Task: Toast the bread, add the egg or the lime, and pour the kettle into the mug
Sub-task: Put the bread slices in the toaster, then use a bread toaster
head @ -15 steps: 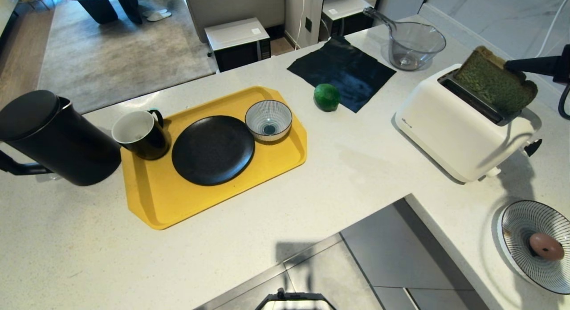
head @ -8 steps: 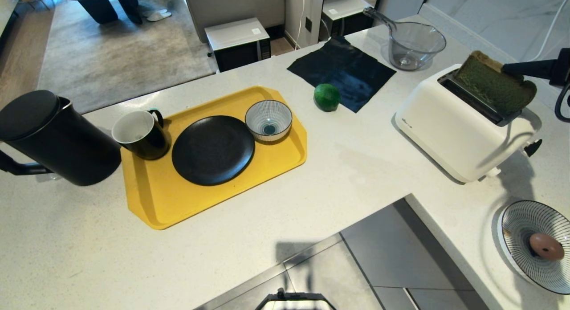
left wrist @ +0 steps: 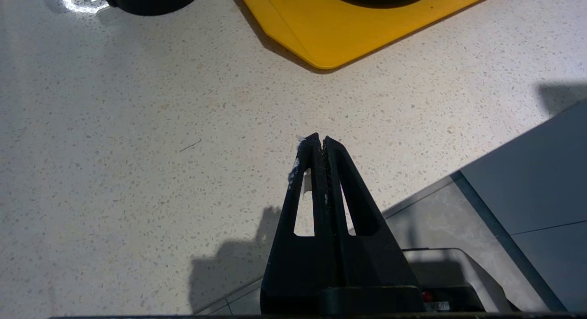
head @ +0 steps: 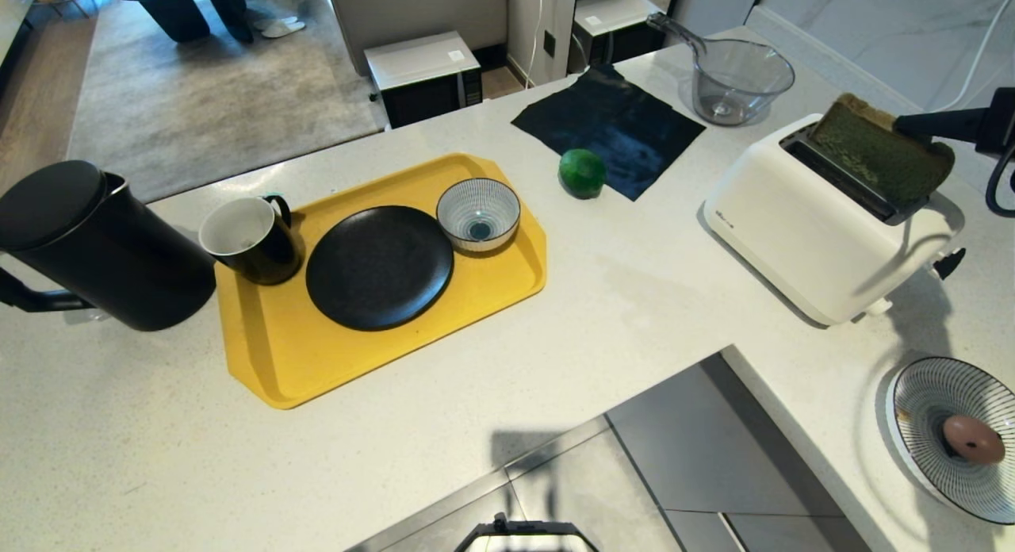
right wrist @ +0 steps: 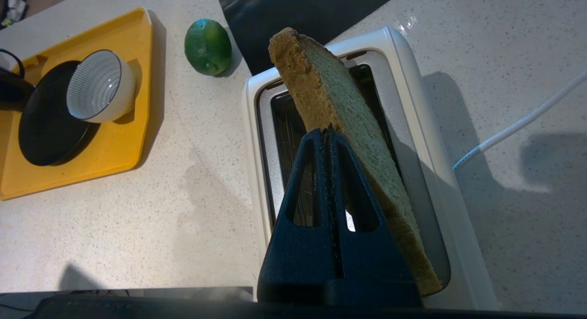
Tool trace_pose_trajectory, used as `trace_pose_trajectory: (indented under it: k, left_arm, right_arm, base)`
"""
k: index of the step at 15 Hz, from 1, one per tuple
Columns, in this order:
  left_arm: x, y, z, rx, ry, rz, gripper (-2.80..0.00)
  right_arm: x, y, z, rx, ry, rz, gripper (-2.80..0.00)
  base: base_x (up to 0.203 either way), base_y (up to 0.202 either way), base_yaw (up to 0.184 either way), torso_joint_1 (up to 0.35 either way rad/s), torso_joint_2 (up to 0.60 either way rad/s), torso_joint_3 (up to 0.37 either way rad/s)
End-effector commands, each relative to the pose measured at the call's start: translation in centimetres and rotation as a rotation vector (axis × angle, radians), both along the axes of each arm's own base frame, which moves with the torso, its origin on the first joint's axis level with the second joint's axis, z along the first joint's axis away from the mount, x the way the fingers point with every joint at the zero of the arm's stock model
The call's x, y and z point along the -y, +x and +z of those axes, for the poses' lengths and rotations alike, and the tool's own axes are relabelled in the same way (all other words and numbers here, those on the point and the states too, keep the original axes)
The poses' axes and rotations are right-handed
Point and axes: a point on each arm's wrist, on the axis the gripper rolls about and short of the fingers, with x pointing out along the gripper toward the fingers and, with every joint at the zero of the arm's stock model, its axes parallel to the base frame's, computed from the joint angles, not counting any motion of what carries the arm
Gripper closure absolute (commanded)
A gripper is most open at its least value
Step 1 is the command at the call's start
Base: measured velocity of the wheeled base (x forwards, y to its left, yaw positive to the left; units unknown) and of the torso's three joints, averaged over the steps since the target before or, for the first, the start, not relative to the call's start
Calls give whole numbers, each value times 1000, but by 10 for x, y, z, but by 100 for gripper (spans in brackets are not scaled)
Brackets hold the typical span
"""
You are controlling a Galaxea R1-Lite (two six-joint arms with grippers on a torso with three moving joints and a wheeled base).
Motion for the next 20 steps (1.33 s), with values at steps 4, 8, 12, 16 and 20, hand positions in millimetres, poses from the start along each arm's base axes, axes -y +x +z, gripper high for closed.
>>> trace_pose_trajectory:
  k: [4, 8, 12, 16, 20]
  left_arm:
    - [0, 1, -5, -14, 0, 0, 0]
    - [0, 1, -5, -14, 0, 0, 0]
    - [0, 1, -5, -14, 0, 0, 0]
    - [0, 1, -5, -14, 0, 0, 0]
    - [0, 1, -5, -14, 0, 0, 0]
  right_arm:
    - [-5, -12, 12, 33, -7, 6, 0]
    - [-9, -21, 19, 51, -12, 7, 0]
    - [2, -28, 27, 70, 23, -44, 0]
    - [41, -53, 23, 52, 27, -231, 0]
    - [67, -68, -8, -29, 25, -340, 0]
  base:
    - [0, 0, 0, 0, 0, 0]
    - [0, 0, 0, 0, 0, 0]
    - [0, 0, 0, 0, 0, 0]
    - [0, 0, 0, 0, 0, 0]
    - [0, 0, 0, 0, 0, 0]
